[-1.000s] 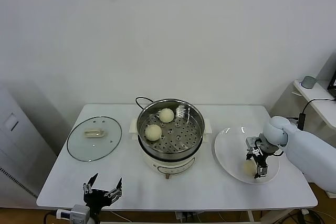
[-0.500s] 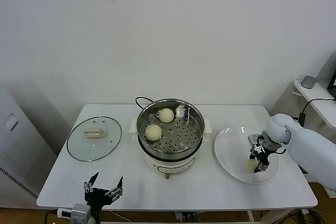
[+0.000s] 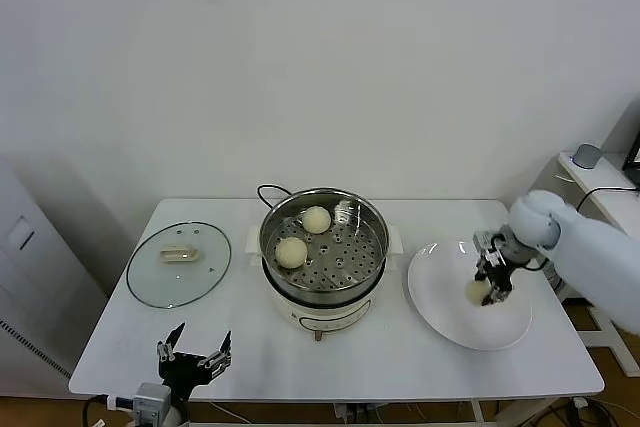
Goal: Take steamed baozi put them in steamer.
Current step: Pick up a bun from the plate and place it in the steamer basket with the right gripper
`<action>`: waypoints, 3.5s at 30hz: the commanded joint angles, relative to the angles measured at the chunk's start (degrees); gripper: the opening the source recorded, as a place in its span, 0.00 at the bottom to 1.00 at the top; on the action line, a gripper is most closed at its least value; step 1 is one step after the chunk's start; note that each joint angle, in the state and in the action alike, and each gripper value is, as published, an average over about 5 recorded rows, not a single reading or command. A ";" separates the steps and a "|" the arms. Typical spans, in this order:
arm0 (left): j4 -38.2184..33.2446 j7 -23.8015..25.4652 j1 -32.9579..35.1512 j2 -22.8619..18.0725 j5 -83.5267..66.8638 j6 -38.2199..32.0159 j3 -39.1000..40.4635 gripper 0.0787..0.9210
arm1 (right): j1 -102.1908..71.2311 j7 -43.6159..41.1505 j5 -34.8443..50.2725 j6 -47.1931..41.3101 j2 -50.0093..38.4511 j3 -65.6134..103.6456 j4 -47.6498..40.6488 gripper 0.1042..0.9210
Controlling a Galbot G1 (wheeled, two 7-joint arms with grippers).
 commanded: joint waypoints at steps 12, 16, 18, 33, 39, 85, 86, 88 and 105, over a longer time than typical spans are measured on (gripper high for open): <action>-1.84 -2.27 0.00 -2.80 4.38 -2.11 -0.08 0.88 | 40.37 -3.44 34.43 10.44 30.12 -30.70 -15.83 0.43; -2.07 -2.43 0.06 -2.80 3.56 -2.04 -0.02 0.88 | 39.55 -5.14 39.72 28.94 34.16 -33.94 -19.20 0.40; -2.13 -2.46 0.03 -2.80 3.41 -2.00 -0.03 0.88 | 39.24 -4.88 38.03 34.25 34.15 -35.01 -17.13 0.39; -1.88 -2.49 -0.35 -2.80 3.45 -1.88 0.61 0.88 | 32.47 1.66 8.52 51.80 29.08 -32.96 6.23 0.38; -2.03 -2.49 -0.25 -2.80 3.48 -1.85 0.80 0.88 | 29.11 3.62 -1.25 55.24 29.76 -30.61 9.20 0.38; -1.91 -2.46 0.07 -2.80 3.10 -1.94 1.21 0.88 | 22.46 7.72 -7.37 50.55 32.45 -28.33 7.29 0.51; -1.92 -2.47 0.11 -2.80 3.10 -1.96 1.23 0.88 | 22.60 7.52 -7.13 50.03 32.34 -28.43 7.46 0.55; -1.93 -2.49 0.17 -2.80 3.10 -2.00 1.21 0.88 | 22.91 7.22 -6.58 49.07 32.09 -28.32 7.73 0.62; -2.32 -2.18 0.39 -2.80 2.91 -2.25 2.14 0.88 | 35.20 -1.61 15.07 27.73 15.03 -21.62 10.03 0.88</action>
